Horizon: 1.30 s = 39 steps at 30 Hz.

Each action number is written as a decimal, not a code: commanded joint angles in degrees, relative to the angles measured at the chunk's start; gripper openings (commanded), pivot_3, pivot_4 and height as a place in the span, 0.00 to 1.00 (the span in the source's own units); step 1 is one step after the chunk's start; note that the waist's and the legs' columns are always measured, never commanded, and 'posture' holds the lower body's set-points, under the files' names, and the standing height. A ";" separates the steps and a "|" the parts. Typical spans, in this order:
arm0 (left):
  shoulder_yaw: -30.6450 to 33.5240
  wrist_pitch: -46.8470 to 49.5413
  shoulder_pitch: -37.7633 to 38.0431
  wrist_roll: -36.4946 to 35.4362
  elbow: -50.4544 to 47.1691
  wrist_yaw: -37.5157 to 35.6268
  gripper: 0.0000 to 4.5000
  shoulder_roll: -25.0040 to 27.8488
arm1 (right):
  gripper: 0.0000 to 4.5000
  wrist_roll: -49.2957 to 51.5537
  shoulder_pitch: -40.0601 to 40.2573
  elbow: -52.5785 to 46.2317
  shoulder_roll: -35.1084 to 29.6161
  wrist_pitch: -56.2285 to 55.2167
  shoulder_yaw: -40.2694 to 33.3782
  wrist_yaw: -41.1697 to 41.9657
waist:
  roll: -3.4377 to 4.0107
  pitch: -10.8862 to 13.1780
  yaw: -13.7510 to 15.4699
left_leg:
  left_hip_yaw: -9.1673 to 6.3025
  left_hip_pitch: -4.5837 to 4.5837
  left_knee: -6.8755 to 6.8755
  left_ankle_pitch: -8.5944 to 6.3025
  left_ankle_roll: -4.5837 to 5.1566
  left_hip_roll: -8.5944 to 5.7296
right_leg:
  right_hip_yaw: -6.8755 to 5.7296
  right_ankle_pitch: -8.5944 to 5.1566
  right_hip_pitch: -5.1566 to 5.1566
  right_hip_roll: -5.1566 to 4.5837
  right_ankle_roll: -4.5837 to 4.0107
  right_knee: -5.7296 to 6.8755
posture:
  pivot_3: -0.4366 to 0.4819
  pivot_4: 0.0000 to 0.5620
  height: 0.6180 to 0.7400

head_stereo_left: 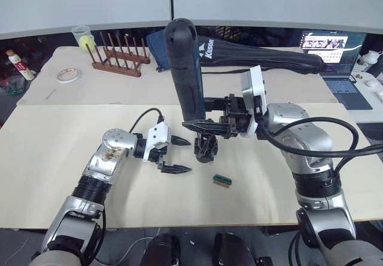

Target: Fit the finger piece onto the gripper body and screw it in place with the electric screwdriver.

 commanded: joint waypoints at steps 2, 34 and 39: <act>0.09 -0.89 -0.68 -0.10 -1.29 -0.26 1.00 0.01 | 0.43 0.44 -0.24 -0.87 -0.52 -2.71 -1.66 0.89 | 0.00 0.00 0.00 | 0.00 0.00 0.00 0.00 0.00 0.00 | 0.00 0.00 0.00 0.00 0.00 0.00 | 0.48 0.27 1.00; 0.02 -1.08 -0.78 0.11 -0.97 -0.01 1.00 -0.19 | 0.43 2.72 -1.79 -2.41 -1.08 -0.18 -2.54 -1.01 | 0.00 0.00 0.02 | 0.00 0.00 0.00 0.00 0.00 0.00 | 0.00 0.00 0.00 0.00 0.00 0.00 | 0.48 0.27 1.00; 0.05 -1.06 -0.72 0.12 -1.03 0.10 1.00 -0.24 | 0.43 2.82 -2.39 -2.64 -0.88 0.82 -2.54 -1.56 | 0.00 0.00 -0.02 | 0.00 0.00 0.00 0.00 0.00 0.01 | 0.00 0.00 0.00 0.00 0.00 0.00 | 0.48 0.27 1.00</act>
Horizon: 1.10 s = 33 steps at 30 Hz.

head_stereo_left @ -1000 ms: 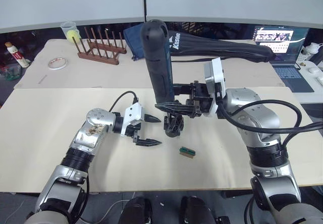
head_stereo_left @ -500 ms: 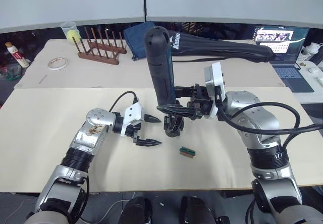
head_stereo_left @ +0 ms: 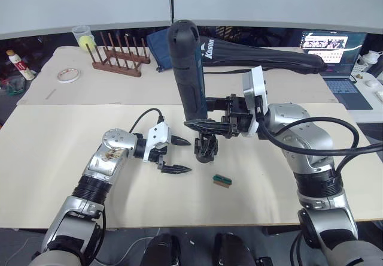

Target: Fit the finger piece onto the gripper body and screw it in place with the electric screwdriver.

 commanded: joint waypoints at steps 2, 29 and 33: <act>0.12 -1.04 -0.70 0.05 -1.04 0.11 1.00 -0.18 | 0.43 2.52 -2.44 -3.34 0.03 0.29 -2.58 -0.96 | 0.00 0.00 0.00 | 0.00 0.00 0.00 0.00 0.00 0.00 | 0.00 0.00 0.00 0.00 0.00 0.00 | 0.48 0.27 1.00; 0.14 -0.88 -1.22 0.16 -0.37 0.71 1.00 -0.50 | 0.43 0.00 -1.44 -0.34 -0.49 -3.44 -1.96 0.67 | 0.00 0.00 0.02 | 0.00 0.00 0.00 0.00 0.00 0.00 | 0.00 0.00 0.00 0.00 0.00 0.00 | 0.48 0.27 1.00; 0.10 -1.08 -1.90 0.56 0.79 1.14 1.00 -1.10 | 0.43 -0.15 -1.49 0.11 -0.50 -3.62 -1.95 0.76 | 0.00 0.00 0.03 | 0.00 0.00 0.00 0.00 0.00 -0.01 | 0.00 0.00 0.00 0.00 0.00 -0.01 | 0.48 0.27 1.00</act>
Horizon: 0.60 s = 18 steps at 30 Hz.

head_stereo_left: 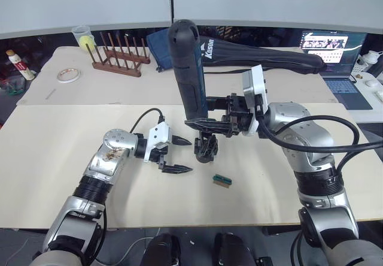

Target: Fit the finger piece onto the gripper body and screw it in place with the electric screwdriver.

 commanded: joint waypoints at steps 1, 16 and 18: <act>0.11 -1.05 -1.72 0.46 0.42 0.45 1.00 -0.42 | 0.43 0.45 -1.06 -1.20 -0.20 -1.90 -1.95 0.03 | 0.00 0.00 -0.01 | 0.00 0.00 0.00 0.00 0.00 0.00 | 0.00 0.00 0.00 0.00 0.00 0.00 | 0.48 0.27 1.00; 0.29 -0.94 -2.32 0.58 0.64 0.27 1.00 -0.77 | 0.43 1.25 -0.68 -2.35 0.14 -0.70 -1.95 -0.63 | 0.00 0.00 -0.03 | 0.00 0.00 0.00 0.00 0.00 0.00 | 0.00 0.00 0.00 0.00 0.00 0.00 | 0.48 0.27 1.00; 0.31 -0.89 -2.34 0.58 0.61 0.26 1.00 -0.80 | 0.43 1.21 -0.59 -2.31 0.09 -0.76 -1.92 -0.60 | 0.00 0.00 -0.02 | 0.00 0.00 0.00 0.00 0.00 0.00 | 0.00 0.00 0.00 0.00 0.00 0.00 | 0.48 0.27 1.00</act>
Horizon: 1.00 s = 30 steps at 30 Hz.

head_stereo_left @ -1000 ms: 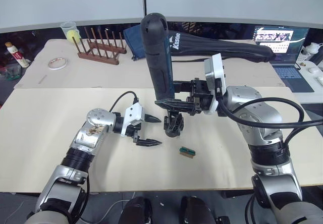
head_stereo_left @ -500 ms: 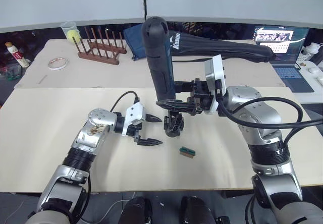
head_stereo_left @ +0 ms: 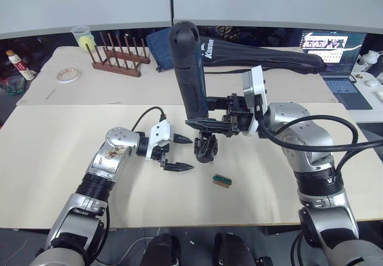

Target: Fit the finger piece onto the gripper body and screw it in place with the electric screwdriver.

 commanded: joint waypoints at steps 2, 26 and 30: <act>0.34 -0.87 -1.25 -0.12 -0.78 0.16 1.00 -0.27 | 0.43 1.19 -0.55 -2.35 -0.02 -1.04 -1.86 -0.19 | 0.00 0.00 0.01 | 0.00 0.00 0.00 0.00 0.00 0.00 | 0.00 0.00 0.00 0.00 0.00 0.00 | 0.48 0.27 1.00; 0.33 -0.99 -1.03 0.01 -0.97 0.26 1.00 -0.42 | 0.43 2.34 -0.71 -4.18 -0.06 -0.23 -2.44 -0.69 | 0.00 0.00 0.00 | 0.00 0.00 0.00 0.00 0.00 0.00 | 0.00 0.00 0.00 0.00 0.00 0.00 | 0.48 0.27 1.00; 0.35 -1.12 -1.04 0.01 -0.87 0.26 1.00 -0.46 | 0.43 2.48 -0.79 -4.61 0.02 0.09 -2.33 -1.16 | 0.00 0.00 0.01 | 0.00 0.00 0.00 0.00 0.00 0.00 | 0.00 0.00 0.00 0.00 0.00 0.00 | 0.48 0.27 1.00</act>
